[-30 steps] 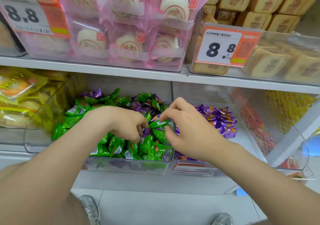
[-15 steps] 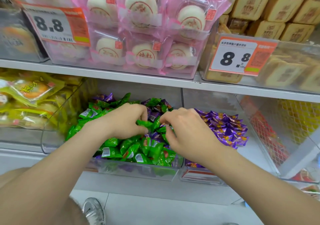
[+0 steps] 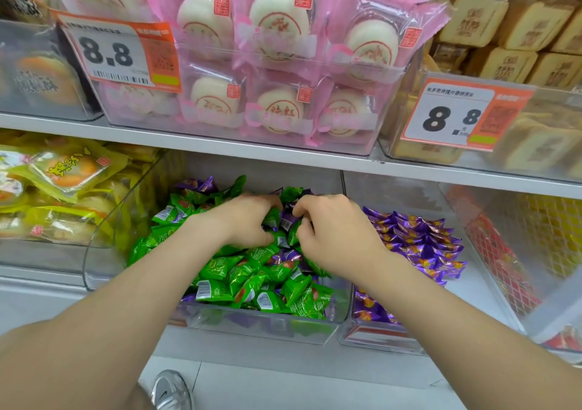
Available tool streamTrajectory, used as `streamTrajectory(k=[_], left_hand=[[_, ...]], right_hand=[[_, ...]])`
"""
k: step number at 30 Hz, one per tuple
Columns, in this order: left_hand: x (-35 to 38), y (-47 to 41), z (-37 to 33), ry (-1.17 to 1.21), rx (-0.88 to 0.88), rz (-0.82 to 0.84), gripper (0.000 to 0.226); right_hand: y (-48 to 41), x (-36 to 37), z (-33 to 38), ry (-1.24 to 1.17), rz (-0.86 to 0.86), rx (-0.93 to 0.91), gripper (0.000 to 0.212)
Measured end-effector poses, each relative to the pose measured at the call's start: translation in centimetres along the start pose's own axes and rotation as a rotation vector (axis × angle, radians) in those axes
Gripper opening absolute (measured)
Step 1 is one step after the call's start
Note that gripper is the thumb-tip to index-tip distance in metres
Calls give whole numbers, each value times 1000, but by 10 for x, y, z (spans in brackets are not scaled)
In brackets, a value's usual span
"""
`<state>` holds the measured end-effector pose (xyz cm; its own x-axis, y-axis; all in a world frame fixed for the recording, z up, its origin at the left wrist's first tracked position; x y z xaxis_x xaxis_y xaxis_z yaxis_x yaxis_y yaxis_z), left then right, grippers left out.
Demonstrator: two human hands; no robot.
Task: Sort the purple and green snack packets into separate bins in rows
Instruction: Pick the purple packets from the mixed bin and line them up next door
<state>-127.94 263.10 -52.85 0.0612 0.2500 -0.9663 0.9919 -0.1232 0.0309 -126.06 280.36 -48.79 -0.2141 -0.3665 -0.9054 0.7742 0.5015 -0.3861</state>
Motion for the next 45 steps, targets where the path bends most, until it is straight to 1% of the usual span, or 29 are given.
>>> streamTrajectory(k=[2,4,7,8,10,11,13,15,16,18,20,22,25,26,29,32,33,35,37,39,41,42,43,44,45], left_hand=[[-8,3,-2,-33,-17,27,65],[-16,10,-4,-102,-43,87,66],[-21,26,-7,-176,-70,176,62],[-23,31,-8,-180,-70,170,59],[-24,40,-7,-196,-46,121,43],[-24,43,-5,-206,-24,105,35],[-23,49,-2,-203,11,110,27],[-22,52,0,-187,22,114,28],[-21,53,1,-182,25,102,31],[-21,54,4,-156,27,59,40],[-21,54,9,-107,33,-10,47],[-25,57,12,-42,56,-107,52],[-36,63,11,89,83,-260,52],[-39,66,9,119,86,-302,51],[-44,72,5,199,57,-390,51],[-45,75,-4,340,-1,-371,58],[-46,78,-9,407,-23,-364,54],[-50,83,-22,546,-34,-370,37],[-52,87,-36,608,25,-409,19],[-52,89,-48,630,70,-449,12],[-47,85,-57,676,48,-473,9],[-44,82,-61,710,17,-479,9],[-40,78,-66,746,-16,-481,11],[-38,75,-72,786,-40,-480,14],[-35,72,-79,825,-50,-470,18]], right_hand=[[0,-1,-3,-8,17,4,34],[1,-2,-5,-8,57,-11,36],[4,0,-4,65,199,-86,36],[4,2,-2,92,248,-111,35],[3,5,0,131,317,-150,32],[2,6,2,151,355,-173,34],[1,9,5,226,464,-237,47],[0,13,10,346,577,-315,60],[-1,15,12,401,623,-343,62],[-3,25,14,446,680,-359,58],[-7,32,13,422,687,-330,54],[-11,35,11,343,661,-304,48],[-19,25,7,96,500,-242,15],[-21,19,5,1,429,-219,13],[-21,-2,-3,-243,268,-100,18],[-9,-16,-14,-443,208,40,25],[-5,-20,-16,-502,199,72,24],[4,-30,-16,-613,198,103,20],[13,-39,-13,-743,214,118,18],[23,-45,-13,-830,210,160,20],[32,-50,-18,-845,143,209,21],[37,-53,-22,-800,80,198,24],[42,-58,-25,-704,7,137,34],[47,-62,-26,-560,-51,40,44],[51,-65,-29,-406,-89,-40,49]])
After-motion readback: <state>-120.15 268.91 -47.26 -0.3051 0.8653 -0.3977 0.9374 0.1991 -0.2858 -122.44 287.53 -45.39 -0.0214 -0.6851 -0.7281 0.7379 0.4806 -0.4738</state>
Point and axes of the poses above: each hand's wrist, its own y-axis away from the middle knuckle, its own x-axis out of the palm, z = x × y, the point moved 4 cm from there along -y, towards the middle knuckle, and after that the axes turned 8 degrees about -z, right-handed, at the moved point
